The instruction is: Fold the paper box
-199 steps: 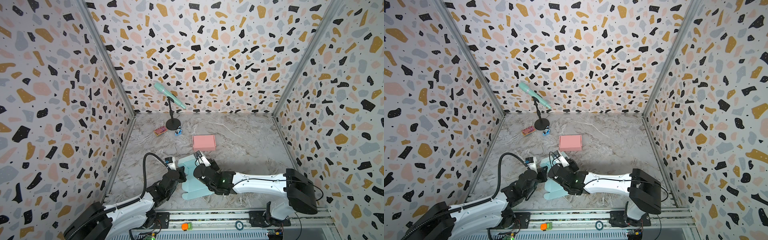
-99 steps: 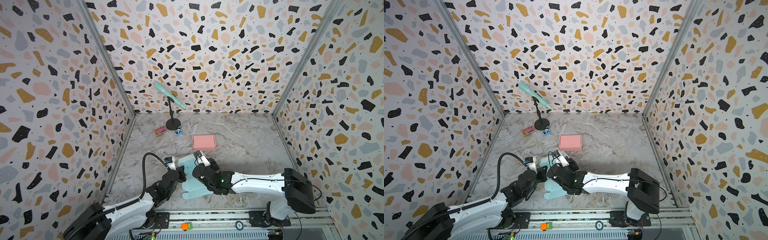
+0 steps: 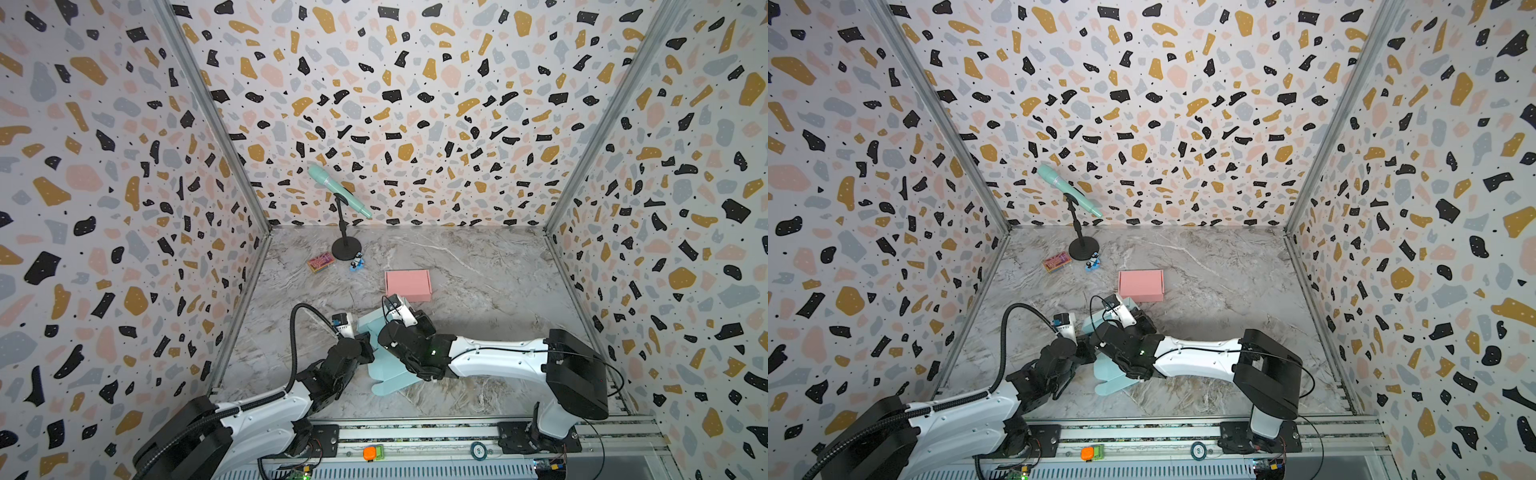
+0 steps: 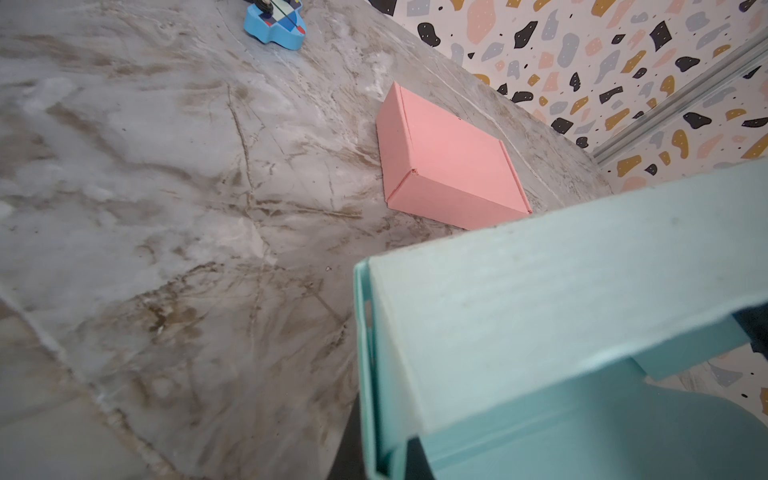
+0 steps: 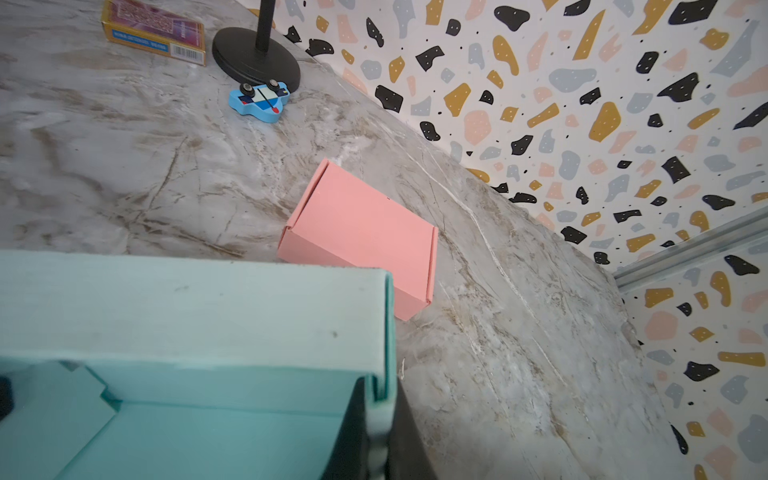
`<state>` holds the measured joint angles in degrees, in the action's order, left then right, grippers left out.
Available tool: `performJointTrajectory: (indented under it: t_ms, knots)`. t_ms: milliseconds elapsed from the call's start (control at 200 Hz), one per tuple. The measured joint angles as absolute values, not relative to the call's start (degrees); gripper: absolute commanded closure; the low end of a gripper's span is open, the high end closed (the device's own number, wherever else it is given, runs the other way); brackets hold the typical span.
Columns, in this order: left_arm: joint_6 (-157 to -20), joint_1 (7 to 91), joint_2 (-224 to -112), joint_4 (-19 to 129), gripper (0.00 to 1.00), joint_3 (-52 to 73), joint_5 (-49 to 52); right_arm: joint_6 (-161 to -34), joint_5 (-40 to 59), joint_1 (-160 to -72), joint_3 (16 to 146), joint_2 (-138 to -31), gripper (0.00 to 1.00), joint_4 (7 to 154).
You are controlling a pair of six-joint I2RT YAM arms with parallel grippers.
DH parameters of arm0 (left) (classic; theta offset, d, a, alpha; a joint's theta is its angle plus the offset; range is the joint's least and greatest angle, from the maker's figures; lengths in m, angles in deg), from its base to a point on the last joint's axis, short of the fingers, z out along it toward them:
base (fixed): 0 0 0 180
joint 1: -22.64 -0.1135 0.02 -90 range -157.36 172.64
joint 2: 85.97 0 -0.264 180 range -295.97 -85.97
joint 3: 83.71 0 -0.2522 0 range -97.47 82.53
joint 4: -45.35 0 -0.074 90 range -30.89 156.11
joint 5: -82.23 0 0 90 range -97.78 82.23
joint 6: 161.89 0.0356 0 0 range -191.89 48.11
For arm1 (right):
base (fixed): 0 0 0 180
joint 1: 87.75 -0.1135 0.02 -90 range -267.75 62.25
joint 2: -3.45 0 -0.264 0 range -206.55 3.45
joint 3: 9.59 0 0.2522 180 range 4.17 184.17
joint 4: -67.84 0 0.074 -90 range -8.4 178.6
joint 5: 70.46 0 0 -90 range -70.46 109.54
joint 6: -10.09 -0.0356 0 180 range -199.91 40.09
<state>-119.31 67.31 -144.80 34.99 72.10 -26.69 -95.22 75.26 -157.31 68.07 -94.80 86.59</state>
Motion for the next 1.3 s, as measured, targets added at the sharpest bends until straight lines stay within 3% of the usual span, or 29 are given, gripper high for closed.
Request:
performJointTrajectory:
  t_ms: [566,1116,1301]
  knots:
    - [-120.75,67.07,-144.73,36.09,0.91,71.57,-28.27,-96.08,83.09,-158.69,75.92,-101.89,0.92,93.15]
    - [-119.71,67.74,-142.24,35.41,0.91,71.09,-27.35,-94.81,82.21,-160.31,70.54,-94.89,0.74,91.01]
    - [-119.33,67.81,-142.07,35.02,0.91,70.63,-27.35,-94.85,81.65,-161.29,69.19,-93.10,0.61,89.87]
